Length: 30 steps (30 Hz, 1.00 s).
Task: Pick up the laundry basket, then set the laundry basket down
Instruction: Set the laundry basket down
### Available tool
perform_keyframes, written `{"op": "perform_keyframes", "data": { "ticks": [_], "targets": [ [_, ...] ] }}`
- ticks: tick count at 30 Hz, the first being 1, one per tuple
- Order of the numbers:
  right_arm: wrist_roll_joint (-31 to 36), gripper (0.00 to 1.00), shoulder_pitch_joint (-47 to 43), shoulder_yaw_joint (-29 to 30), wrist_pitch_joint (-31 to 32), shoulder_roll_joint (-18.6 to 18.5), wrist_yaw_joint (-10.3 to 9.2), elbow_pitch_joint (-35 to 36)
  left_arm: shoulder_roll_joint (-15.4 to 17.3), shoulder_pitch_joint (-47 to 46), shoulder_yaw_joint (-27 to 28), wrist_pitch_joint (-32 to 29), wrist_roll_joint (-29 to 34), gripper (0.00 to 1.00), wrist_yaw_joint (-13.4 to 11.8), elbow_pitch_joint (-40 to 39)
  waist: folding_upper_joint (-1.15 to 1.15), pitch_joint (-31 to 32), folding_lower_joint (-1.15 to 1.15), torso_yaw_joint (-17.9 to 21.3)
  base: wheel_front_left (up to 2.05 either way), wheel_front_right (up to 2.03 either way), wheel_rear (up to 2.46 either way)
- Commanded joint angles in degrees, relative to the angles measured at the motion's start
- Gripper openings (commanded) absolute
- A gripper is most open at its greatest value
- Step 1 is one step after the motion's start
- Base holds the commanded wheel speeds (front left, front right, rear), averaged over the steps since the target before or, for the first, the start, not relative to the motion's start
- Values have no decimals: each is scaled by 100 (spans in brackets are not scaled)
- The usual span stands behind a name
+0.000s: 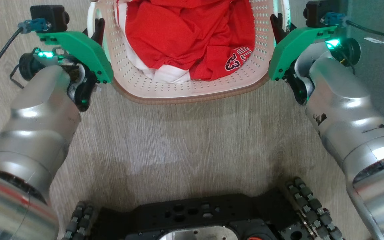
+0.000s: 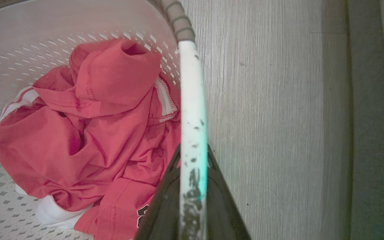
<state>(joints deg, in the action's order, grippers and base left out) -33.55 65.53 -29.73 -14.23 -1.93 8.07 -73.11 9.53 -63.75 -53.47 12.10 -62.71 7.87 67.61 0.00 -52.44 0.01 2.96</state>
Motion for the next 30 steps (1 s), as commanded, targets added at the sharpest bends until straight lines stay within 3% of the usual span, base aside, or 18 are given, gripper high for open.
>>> {"op": "perform_keyframes", "data": {
  "ticks": [1, 30],
  "targets": [
    [48, 0, -211, 87, -63, -186, -58, -84, 389, -154, 109, 99, -85, 0, -38, 79, 0, -54, -1, -3, 0, 0, 0],
    [741, 0, -331, 931, 39, -99, -58, -84, 303, -240, -117, 269, -291, 0, -38, 219, 0, -207, -1, -81, 0, 0, 0]
  ]
}}
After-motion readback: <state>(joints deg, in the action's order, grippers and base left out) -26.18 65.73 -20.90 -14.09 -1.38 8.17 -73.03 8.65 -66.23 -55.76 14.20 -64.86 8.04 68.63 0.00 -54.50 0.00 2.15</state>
